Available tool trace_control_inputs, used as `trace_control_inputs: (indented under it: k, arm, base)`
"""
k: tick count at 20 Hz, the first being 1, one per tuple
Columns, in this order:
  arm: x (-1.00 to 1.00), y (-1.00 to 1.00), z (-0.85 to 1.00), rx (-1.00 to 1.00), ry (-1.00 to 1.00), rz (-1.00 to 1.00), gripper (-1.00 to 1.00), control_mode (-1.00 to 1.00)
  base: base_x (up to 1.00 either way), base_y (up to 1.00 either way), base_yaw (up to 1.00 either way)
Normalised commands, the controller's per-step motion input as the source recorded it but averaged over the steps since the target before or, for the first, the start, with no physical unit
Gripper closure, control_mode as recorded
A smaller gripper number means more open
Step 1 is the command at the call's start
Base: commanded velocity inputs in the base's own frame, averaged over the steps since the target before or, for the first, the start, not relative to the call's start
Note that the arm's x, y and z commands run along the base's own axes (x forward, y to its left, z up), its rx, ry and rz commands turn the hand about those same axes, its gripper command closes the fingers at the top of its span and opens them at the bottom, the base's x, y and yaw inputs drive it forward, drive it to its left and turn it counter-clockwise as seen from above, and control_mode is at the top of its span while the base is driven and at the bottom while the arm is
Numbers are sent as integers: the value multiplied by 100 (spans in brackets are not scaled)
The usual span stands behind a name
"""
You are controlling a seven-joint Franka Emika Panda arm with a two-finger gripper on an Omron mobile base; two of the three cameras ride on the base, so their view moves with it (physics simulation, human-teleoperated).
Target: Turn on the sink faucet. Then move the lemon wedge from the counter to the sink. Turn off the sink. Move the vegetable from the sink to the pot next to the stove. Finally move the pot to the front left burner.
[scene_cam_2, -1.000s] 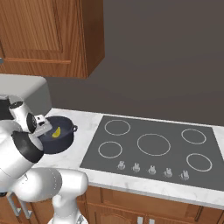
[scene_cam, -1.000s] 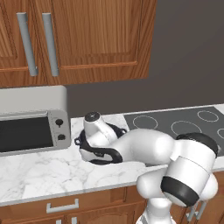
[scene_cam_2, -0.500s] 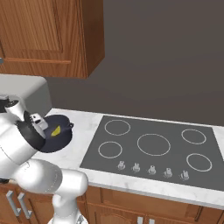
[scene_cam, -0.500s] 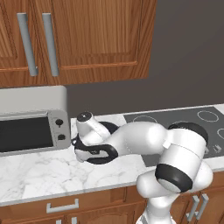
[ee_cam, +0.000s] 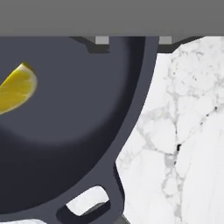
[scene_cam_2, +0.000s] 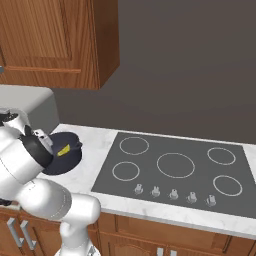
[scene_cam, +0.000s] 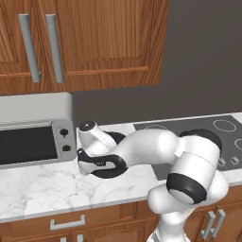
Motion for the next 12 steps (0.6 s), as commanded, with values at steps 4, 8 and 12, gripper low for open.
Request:
trace_control_inputs:
  k: [4, 8, 12]
  arm:
    - [-17, -9, 6, 0, -6, -6, 100, -100]
    - [-28, -39, 29, 0, -11, -8, 100, -100]
    - [-21, -47, 41, 0, -13, -6, 100, -100]
  base:
    - [0, 0, 0]
    - [0, 0, 0]
    - [0, 0, 0]
